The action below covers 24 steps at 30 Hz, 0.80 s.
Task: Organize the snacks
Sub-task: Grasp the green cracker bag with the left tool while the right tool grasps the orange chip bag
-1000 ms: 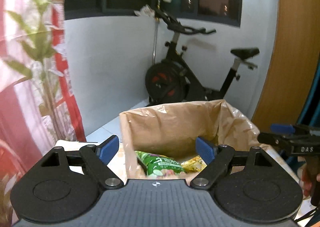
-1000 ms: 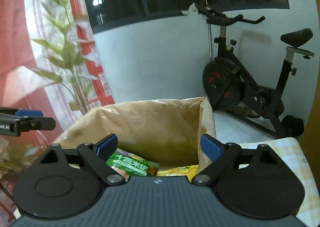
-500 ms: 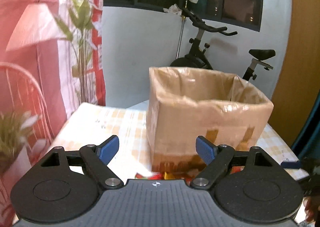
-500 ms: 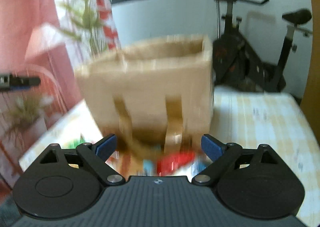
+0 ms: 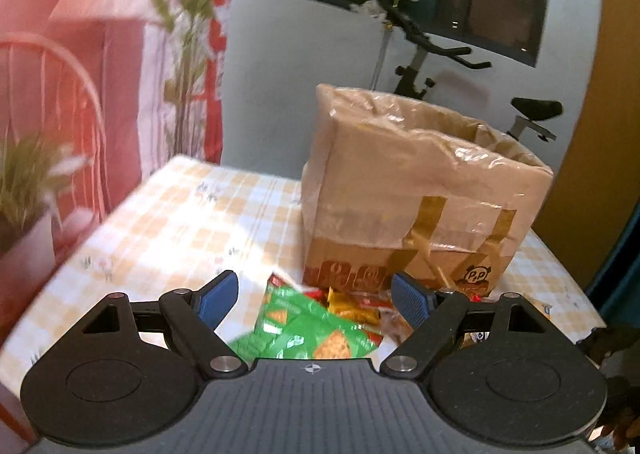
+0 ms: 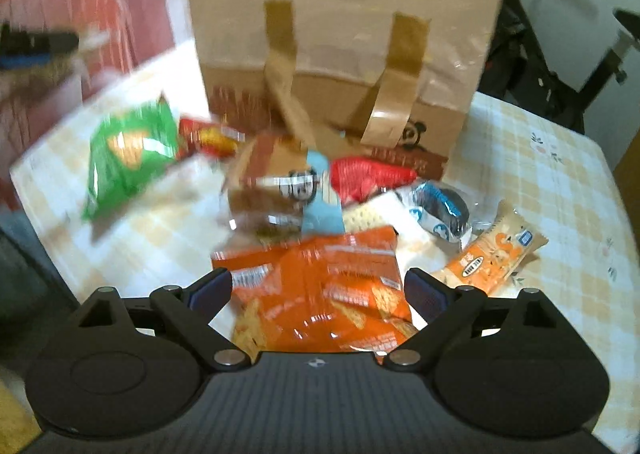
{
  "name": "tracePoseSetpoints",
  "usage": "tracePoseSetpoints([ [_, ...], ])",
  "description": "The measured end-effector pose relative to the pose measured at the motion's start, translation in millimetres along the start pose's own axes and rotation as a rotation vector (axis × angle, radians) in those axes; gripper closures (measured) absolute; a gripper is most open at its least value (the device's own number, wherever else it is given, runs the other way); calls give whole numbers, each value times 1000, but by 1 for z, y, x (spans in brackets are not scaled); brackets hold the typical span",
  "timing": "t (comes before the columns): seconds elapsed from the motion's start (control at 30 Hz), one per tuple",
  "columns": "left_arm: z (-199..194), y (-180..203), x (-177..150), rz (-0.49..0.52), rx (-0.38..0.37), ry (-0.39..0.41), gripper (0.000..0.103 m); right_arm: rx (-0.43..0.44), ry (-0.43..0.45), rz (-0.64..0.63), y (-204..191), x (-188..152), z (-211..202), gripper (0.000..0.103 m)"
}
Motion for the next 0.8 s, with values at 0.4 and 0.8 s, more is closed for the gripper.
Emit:
tracePoseSetpoints([
  [0.4,19,-27,4,-4,-6,-57,17,85,-10,52,19,-2,9,22],
  [0.8,64,-7,-18,201,-144,-181,13,97,256,205,59,33,-56,26],
])
Point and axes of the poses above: each gripper's, at about its wrist camera, not at the fingertips, and z roughly the way its jaws point, y to its right, x to its top, the point moved 4 cm from there along z, roughly the way its jaws point, and after that the axes turned 4 degrees about x, right-handed, at the moved point
